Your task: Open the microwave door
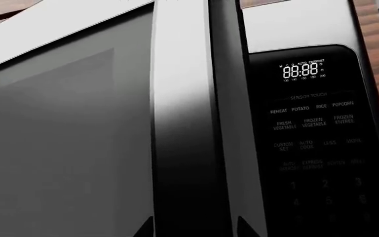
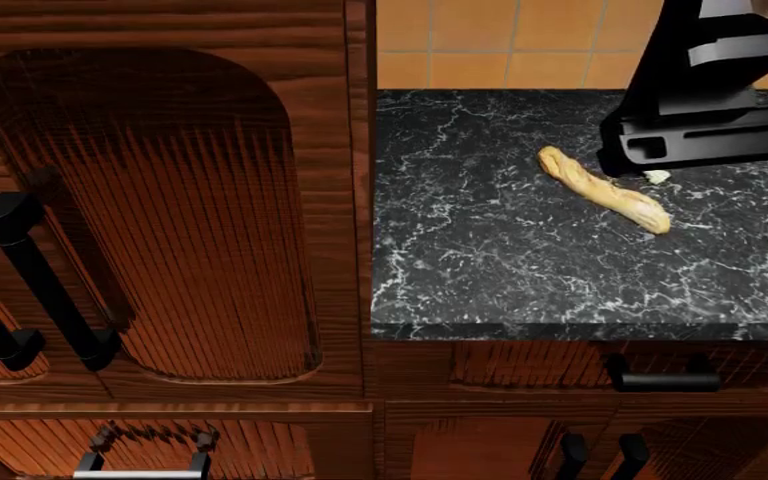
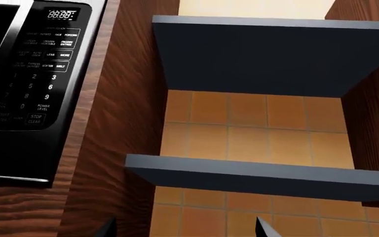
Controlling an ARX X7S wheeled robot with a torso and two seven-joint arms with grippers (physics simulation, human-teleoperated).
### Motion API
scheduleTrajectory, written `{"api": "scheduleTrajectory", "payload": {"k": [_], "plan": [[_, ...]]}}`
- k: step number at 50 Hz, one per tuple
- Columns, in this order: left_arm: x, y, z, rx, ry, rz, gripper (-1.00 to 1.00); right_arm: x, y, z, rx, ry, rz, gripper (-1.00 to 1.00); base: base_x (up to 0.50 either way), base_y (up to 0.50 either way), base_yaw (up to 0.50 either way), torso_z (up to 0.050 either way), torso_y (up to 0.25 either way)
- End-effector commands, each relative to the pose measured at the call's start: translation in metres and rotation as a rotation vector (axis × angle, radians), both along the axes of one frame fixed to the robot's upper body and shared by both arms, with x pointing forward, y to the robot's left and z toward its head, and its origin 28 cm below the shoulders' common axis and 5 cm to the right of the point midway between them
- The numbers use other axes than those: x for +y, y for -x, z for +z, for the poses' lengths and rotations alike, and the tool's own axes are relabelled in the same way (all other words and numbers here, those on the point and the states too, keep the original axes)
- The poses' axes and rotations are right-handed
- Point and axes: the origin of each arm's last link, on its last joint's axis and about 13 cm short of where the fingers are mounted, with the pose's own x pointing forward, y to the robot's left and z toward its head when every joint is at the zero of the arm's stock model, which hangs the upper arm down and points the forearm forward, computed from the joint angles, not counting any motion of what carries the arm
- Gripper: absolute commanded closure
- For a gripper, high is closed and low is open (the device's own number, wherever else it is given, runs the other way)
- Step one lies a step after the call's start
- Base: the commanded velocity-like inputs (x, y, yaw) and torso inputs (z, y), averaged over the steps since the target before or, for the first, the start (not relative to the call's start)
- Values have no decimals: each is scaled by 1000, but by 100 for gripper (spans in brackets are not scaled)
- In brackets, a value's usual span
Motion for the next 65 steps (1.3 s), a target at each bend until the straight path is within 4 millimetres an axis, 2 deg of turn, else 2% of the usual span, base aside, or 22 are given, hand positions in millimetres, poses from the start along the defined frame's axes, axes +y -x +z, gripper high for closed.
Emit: {"api": "scheduleTrajectory", "payload": {"k": [1, 21, 22, 46, 55, 60, 65], "plan": [[-16, 44, 18, -203, -44, -213, 100, 1, -1, 0, 7, 1, 2, -100, 0, -4, -5, 0, 13], [-12, 42, 20, -200, 39, -239, 100, 1, -2, -1, 9, 3, 0, -100, -1, -3, -3, 3, 8], [-12, 42, 20, -201, 39, -237, -100, 1, -2, -1, 9, 3, 0, -100, 0, 0, -5, 0, 0], [-9, 42, 17, -200, 9, -203, -100, 0, -2, -1, 9, 1, 0, -100, 0, 0, 0, 0, 0], [-11, 55, 19, -249, -22, -188, -100, 0, -1, -1, 7, 0, 0, -100, 0, 0, 0, 0, 0], [-18, 65, 11, -259, -67, -215, -100, 0, -1, -1, 7, -2, 0, -100, 0, 0, 0, 0, 0], [-35, 73, 1, -253, -132, -282, -100, 1, 0, 0, 6, -1, 0, -100, 0, 0, 0, 0, 0]]}}
